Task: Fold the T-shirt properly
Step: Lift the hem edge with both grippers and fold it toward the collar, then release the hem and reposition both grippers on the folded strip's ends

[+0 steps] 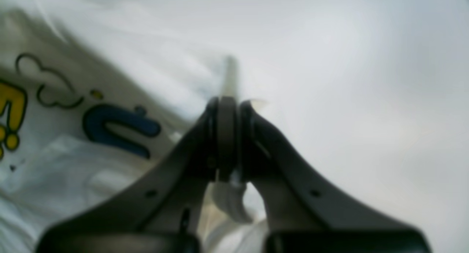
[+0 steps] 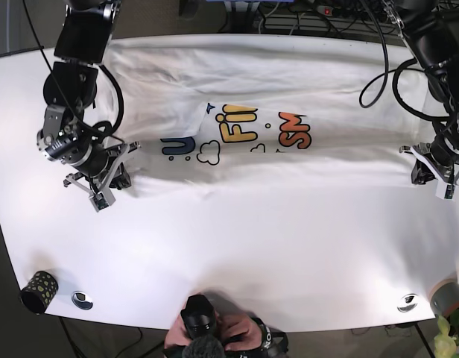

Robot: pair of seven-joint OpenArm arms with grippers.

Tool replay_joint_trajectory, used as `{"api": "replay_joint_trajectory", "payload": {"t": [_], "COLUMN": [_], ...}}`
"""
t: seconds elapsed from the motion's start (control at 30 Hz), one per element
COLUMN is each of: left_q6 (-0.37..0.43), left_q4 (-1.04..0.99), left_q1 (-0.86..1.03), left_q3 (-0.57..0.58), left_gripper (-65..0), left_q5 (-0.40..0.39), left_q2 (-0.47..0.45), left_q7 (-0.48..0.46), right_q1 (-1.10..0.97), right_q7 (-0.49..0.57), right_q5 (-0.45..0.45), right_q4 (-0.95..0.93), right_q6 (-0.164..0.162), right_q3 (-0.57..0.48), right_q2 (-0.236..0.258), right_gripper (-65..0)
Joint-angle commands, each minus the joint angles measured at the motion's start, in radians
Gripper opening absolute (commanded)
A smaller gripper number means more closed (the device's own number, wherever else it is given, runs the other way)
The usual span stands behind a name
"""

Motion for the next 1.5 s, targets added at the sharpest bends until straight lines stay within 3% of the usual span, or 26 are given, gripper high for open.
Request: {"api": "replay_joint_trajectory", "payload": {"t": [0.0, 0.23, 0.37, 0.53, 1.03, 1.17, 1.27, 1.33, 1.4, 1.47], "left_q6": [0.005, 0.005, 0.005, 0.002, -0.002, -0.002, -0.002, -0.002, -0.002, -0.002], "left_q4": [0.046, 0.118, 0.144, 0.145, 0.136, 0.135, 0.133, 0.129, 0.130, 0.130], "left_q1": [0.016, 0.129, 0.175, 0.217, 0.301, 0.316, 0.324, 0.322, 0.322, 0.321], "left_q3": [-0.023, -0.026, -0.028, -0.029, -0.028, -0.019, 0.023, 0.035, 0.033, 0.033], "left_gripper": [-65.0, -65.0, -65.0, -65.0, -64.6, -63.5, -49.2, -31.2, -15.0, -9.7], "left_q5": [0.002, 0.002, 0.002, 0.002, 0.011, 0.016, 0.042, 0.043, 0.043, 0.042], "left_q2": [-0.023, -0.023, -0.023, -0.029, -0.032, -0.037, -0.049, -0.049, -0.049, -0.049], "left_q7": [-0.008, -0.008, -0.008, -0.008, -0.008, -0.008, -0.008, -0.008, -0.008, -0.008], "right_q1": [-0.019, -0.176, -0.242, -0.302, -0.397, -0.412, -0.414, -0.409, -0.406, -0.405], "right_q7": [0.018, 0.018, 0.018, 0.018, 0.018, 0.018, 0.018, 0.018, 0.018, 0.018], "right_q5": [0.013, 0.013, 0.015, 0.015, 0.009, 0.012, 0.015, 0.015, 0.015, 0.015], "right_q4": [0.077, 0.211, 0.260, 0.263, 0.257, 0.255, 0.254, 0.254, 0.264, 0.278], "right_q6": [0.003, 0.003, 0.009, 0.012, 0.006, 0.003, 0.006, 0.010, 0.012, 0.012], "right_q3": [0.005, 0.013, 0.080, 0.128, 0.136, 0.165, 0.214, 0.255, 0.274, 0.268], "right_q2": [0.011, 0.007, -0.021, -0.033, -0.046, -0.067, -0.095, -0.112, -0.122, -0.122], "right_gripper": [-65.0, -65.0, -65.0, -65.0, -65.0, -46.5, -27.4, -16.3, -9.7, -8.9]}}
